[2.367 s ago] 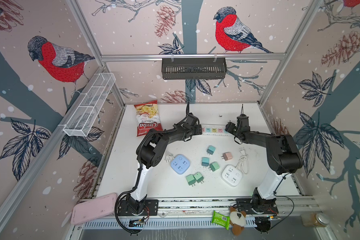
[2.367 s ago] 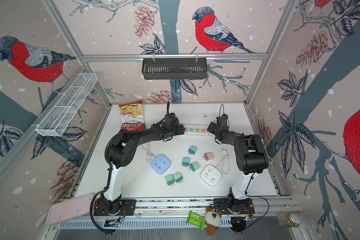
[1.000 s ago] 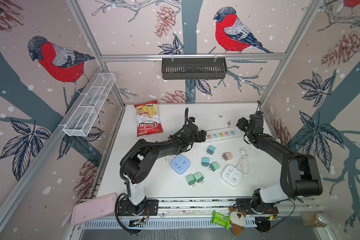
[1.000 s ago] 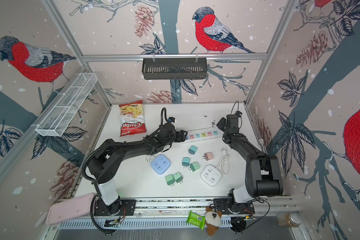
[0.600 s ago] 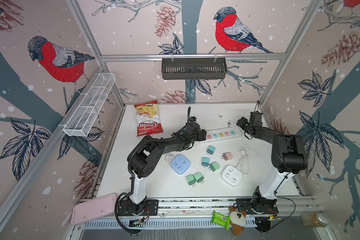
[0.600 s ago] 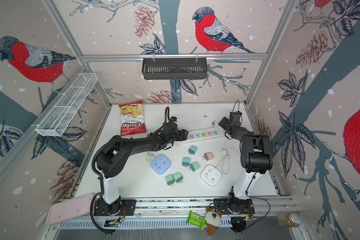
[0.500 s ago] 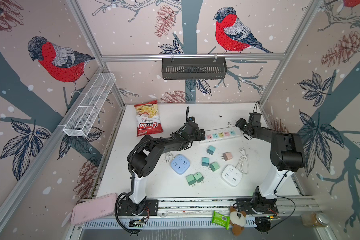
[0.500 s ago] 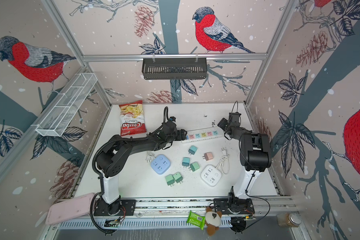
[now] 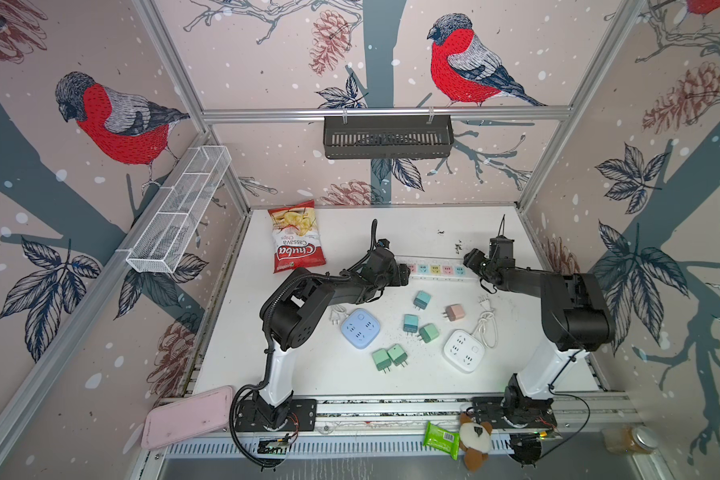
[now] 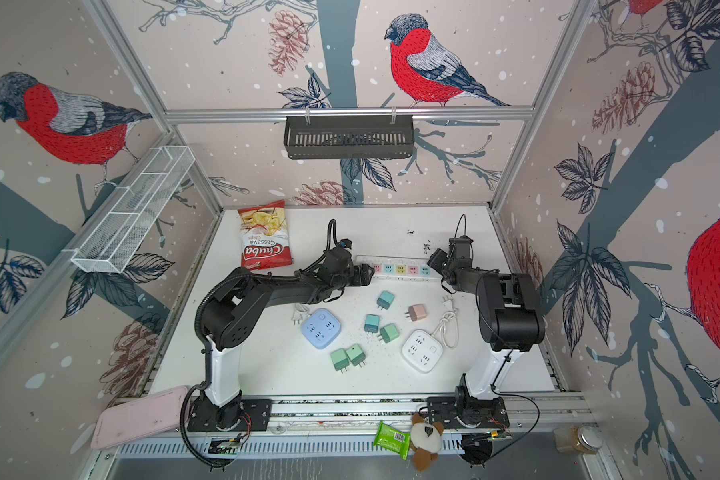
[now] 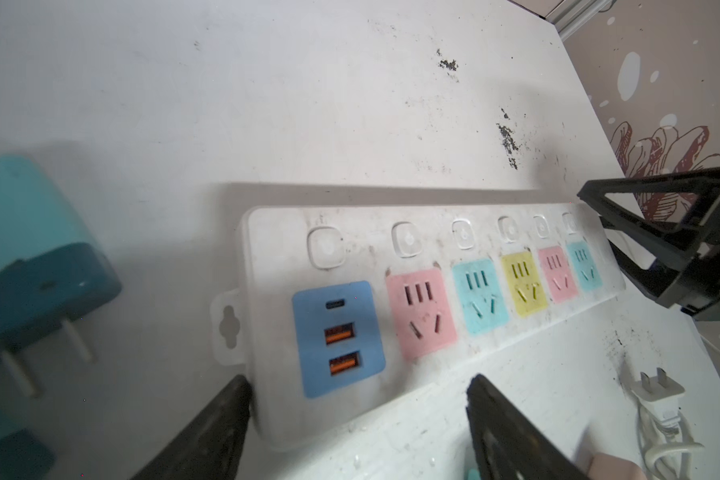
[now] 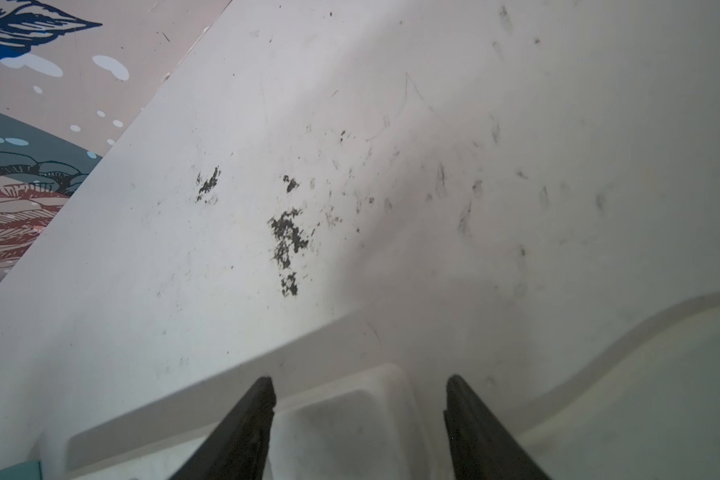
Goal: Insert the plug
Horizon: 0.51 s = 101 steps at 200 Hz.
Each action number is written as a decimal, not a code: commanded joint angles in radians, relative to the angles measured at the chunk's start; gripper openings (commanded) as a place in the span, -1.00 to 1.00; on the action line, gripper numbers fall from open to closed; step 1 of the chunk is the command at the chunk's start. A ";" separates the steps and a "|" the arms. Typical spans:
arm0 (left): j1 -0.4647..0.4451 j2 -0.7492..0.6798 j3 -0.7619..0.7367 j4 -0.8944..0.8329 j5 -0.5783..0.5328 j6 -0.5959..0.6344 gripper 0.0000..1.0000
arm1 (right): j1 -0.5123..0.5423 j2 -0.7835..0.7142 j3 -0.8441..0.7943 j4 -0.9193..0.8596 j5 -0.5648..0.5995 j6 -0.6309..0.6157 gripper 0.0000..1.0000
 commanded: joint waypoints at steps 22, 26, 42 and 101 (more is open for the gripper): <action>-0.002 -0.016 -0.041 0.136 0.057 0.003 0.65 | 0.033 -0.059 -0.056 -0.010 0.017 0.007 0.33; -0.001 -0.018 -0.047 0.143 0.061 0.002 0.65 | 0.038 -0.063 -0.059 -0.012 0.017 0.007 0.32; -0.005 -0.041 -0.083 0.185 0.074 0.004 0.65 | 0.065 -0.085 -0.074 -0.014 0.028 0.007 0.31; -0.031 -0.159 -0.238 0.264 0.036 0.008 0.66 | 0.149 -0.169 -0.136 -0.020 0.091 0.014 0.32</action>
